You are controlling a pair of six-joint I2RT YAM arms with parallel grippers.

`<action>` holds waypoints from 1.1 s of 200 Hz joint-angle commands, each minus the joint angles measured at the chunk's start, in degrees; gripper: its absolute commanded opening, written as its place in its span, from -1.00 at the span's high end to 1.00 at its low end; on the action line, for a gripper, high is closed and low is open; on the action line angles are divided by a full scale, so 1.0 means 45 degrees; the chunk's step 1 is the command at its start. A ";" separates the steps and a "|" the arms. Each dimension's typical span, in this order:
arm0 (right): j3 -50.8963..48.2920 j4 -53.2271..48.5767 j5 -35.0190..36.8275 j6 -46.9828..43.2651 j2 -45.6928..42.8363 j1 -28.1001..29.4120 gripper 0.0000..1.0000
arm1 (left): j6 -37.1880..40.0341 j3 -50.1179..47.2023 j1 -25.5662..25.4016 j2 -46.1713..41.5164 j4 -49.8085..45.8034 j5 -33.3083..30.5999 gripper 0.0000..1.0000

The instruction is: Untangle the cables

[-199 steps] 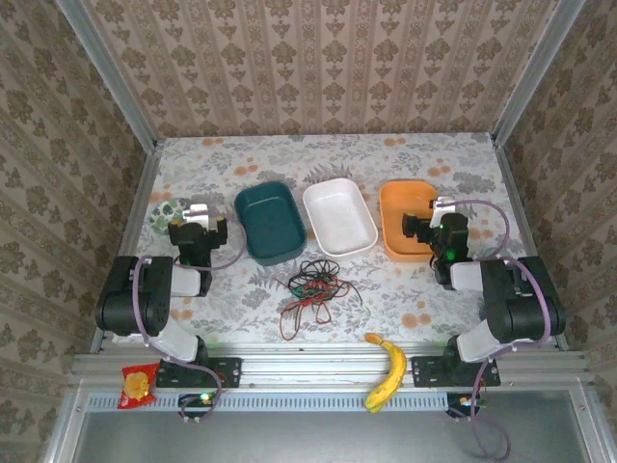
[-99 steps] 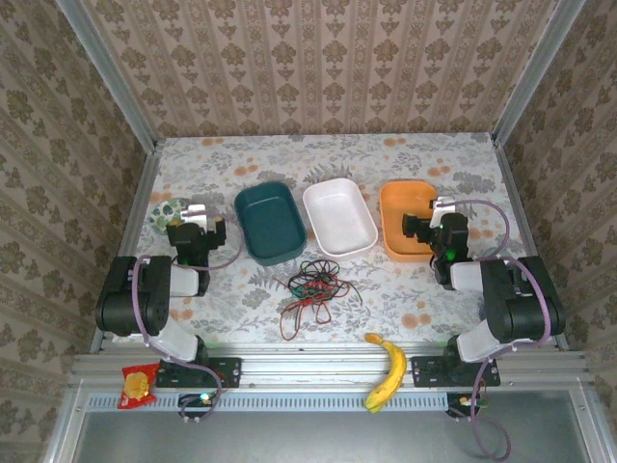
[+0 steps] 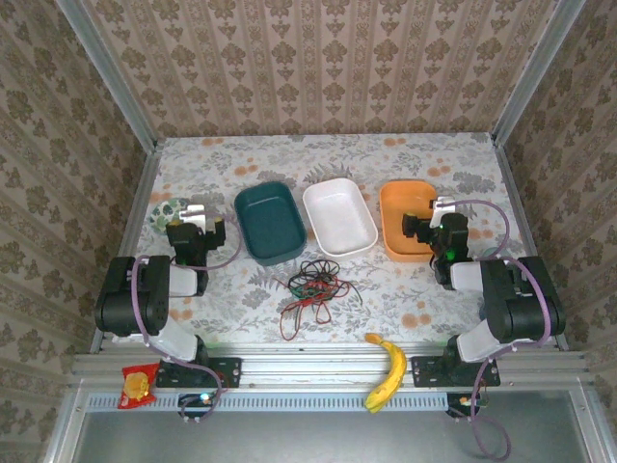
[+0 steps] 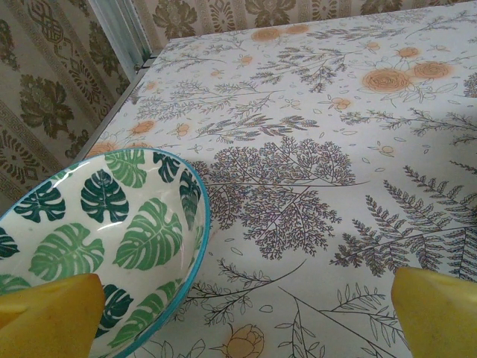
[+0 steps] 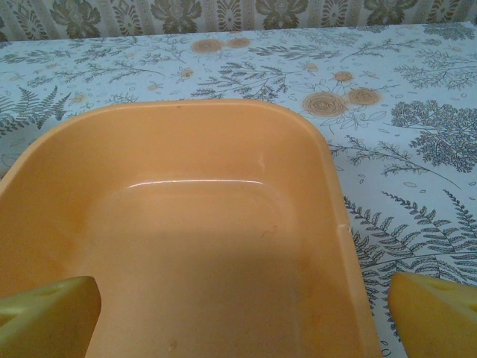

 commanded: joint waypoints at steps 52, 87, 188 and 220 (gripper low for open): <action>0.0170 0.0088 -0.0074 -0.0092 0.0067 -0.0031 -1.00 | -0.0214 0.0246 0.0063 -0.0189 -0.0066 0.0181 -1.00; 0.0152 0.0107 -0.0053 -0.0092 0.0053 -0.0031 -1.00 | -0.0279 0.0912 0.0026 -0.1003 -0.1968 -0.0113 -1.00; 0.3637 -0.8906 0.2942 0.0175 -0.4426 0.2378 -0.82 | -0.3462 0.4036 -0.6131 -0.6067 -1.1300 -0.2838 -1.00; 0.5899 -1.3007 -0.1754 0.0143 -0.4577 0.5211 -0.79 | -0.5728 0.3141 -0.7777 -0.6911 -1.2161 -0.1034 -1.00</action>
